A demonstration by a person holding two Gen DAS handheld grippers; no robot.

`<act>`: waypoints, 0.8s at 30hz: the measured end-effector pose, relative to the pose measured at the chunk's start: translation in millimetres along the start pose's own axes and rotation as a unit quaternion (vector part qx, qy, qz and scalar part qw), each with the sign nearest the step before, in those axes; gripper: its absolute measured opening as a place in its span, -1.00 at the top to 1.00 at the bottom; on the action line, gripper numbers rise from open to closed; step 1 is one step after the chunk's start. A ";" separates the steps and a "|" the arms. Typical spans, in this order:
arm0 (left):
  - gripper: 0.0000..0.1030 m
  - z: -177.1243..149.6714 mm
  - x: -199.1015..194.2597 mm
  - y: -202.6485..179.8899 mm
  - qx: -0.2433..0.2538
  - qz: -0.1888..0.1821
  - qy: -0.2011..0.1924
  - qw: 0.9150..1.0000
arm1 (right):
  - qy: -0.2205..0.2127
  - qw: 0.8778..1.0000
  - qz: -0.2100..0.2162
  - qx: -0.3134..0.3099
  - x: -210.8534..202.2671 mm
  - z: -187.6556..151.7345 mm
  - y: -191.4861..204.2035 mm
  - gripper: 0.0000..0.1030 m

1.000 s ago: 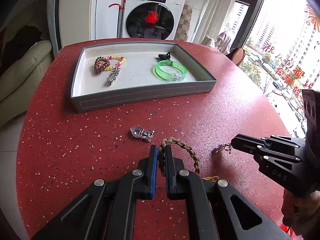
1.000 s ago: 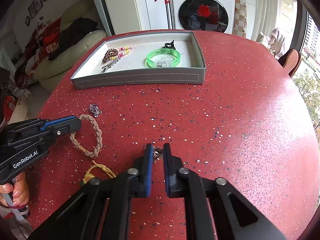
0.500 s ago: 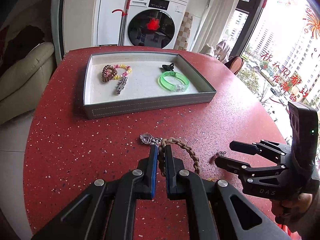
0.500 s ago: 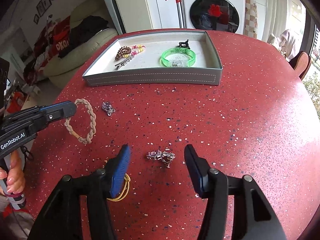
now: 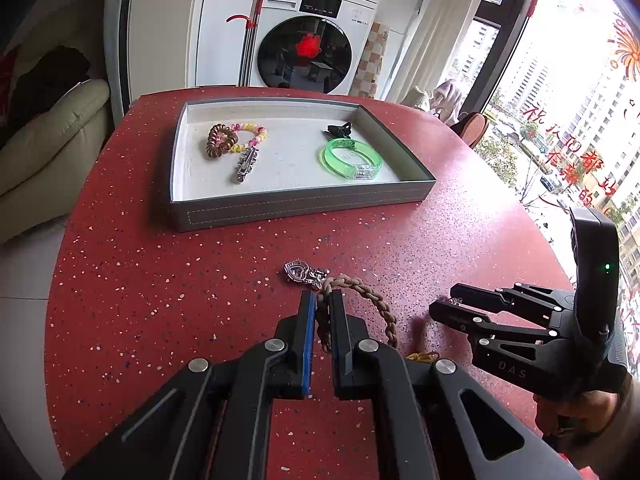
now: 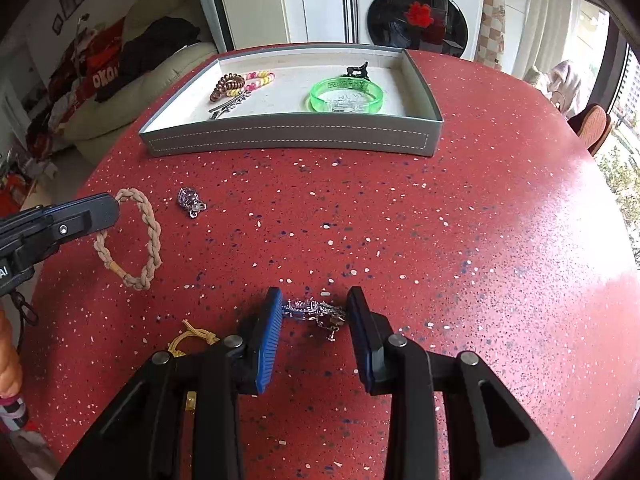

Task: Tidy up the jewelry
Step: 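Grasp the brown braided bracelet with the left tool while the right tool grasps the silver charm, then carry the braided bracelet and silver charm into the tray and open both tools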

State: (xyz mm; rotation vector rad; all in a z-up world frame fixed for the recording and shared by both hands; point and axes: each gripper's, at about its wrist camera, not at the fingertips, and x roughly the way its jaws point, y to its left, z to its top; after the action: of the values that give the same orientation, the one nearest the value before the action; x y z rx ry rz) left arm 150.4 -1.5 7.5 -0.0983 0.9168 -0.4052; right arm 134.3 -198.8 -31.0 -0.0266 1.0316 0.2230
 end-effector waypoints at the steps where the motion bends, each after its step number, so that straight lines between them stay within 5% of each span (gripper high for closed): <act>1: 0.51 1.2 -0.7 0.3 0.000 -0.001 -0.002 1.000 | -0.002 1.000 0.001 0.004 -2.4 0.8 -2.2 0.30; 15: 0.51 56.0 -3.5 12.2 -0.001 -0.002 -0.043 0.999 | -0.054 0.998 0.025 0.033 -36.3 63.4 -16.5 0.30; 24: 0.51 108.8 35.8 27.1 -0.002 0.015 -0.040 0.999 | -0.054 0.997 0.033 0.047 -5.5 125.6 -24.0 0.30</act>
State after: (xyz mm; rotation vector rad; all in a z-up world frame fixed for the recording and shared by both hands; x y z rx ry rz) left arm 263.4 0.2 40.1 -0.1040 0.8388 -0.3685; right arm 242.7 -207.3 36.4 0.1041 0.9360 0.2323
